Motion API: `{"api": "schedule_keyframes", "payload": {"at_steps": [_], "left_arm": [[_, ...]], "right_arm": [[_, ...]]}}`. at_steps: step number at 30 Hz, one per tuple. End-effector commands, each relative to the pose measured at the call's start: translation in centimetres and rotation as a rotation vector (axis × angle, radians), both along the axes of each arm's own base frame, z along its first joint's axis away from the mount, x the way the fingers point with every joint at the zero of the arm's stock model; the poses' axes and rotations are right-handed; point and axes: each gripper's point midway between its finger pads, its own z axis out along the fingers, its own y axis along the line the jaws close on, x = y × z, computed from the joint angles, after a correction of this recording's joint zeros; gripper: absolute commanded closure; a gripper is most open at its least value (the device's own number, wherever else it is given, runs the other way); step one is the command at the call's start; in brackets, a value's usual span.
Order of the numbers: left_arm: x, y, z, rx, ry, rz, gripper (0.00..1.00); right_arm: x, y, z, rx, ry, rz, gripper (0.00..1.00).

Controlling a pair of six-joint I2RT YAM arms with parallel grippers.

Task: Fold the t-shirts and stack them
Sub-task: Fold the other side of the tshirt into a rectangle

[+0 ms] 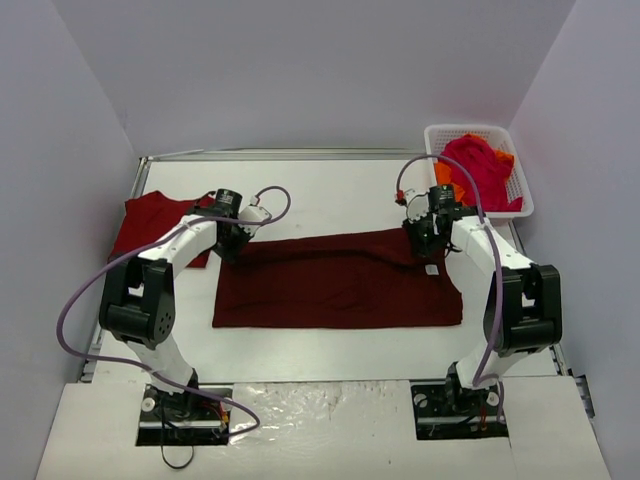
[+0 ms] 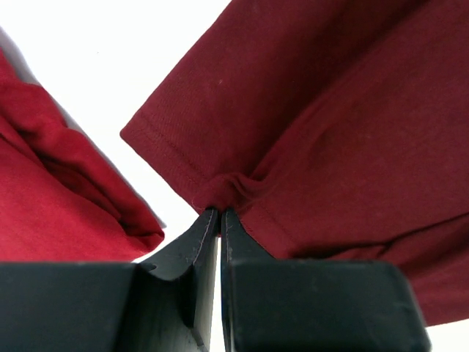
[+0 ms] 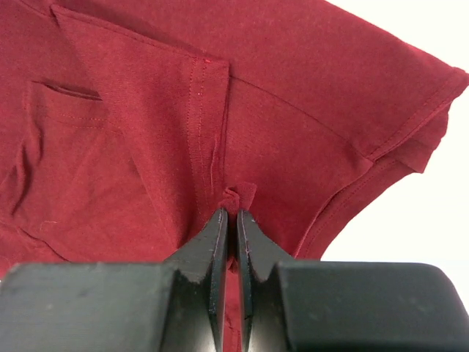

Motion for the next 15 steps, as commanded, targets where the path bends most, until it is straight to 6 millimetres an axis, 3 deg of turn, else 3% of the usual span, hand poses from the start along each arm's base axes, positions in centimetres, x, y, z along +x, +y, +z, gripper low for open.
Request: {"api": "schedule_keyframes", "payload": {"at_steps": [1,15], "left_arm": [[0.5,0.7,0.5,0.048,-0.039,-0.014,0.98],[0.2,1.4,-2.0,0.136,-0.003,-0.031,0.98]], "right_arm": [[-1.1,-0.5,-1.6,-0.015,0.064,0.007,1.0],[-2.6,-0.5,-4.4,-0.023,0.159,0.014,1.0]]}}
